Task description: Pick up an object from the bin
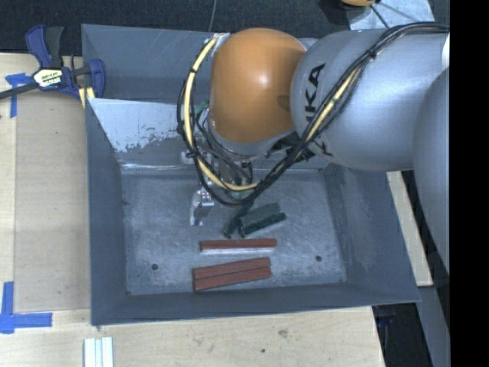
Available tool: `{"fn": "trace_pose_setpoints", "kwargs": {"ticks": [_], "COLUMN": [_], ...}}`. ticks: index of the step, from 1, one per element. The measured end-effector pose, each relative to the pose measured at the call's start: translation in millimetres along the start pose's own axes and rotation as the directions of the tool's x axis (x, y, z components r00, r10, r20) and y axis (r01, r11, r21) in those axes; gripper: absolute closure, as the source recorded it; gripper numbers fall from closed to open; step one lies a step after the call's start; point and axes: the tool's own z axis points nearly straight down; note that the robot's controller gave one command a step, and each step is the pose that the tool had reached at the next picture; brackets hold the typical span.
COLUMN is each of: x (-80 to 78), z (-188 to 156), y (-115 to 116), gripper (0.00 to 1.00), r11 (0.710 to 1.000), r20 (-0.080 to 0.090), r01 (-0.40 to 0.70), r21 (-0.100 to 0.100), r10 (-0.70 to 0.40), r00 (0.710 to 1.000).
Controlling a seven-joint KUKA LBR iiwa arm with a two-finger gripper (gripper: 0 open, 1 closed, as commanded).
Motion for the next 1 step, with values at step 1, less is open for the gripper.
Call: {"fn": "trace_pose_setpoints", "kwargs": {"ticks": [1], "x": [-1.9], "z": [-4.3], "y": [-0.7], "gripper": [0.00], "r11": [1.000], "r20": [0.008], "r01": [-0.002], "r21": [-0.001], "r10": [0.002], "r00": [1.000]}}
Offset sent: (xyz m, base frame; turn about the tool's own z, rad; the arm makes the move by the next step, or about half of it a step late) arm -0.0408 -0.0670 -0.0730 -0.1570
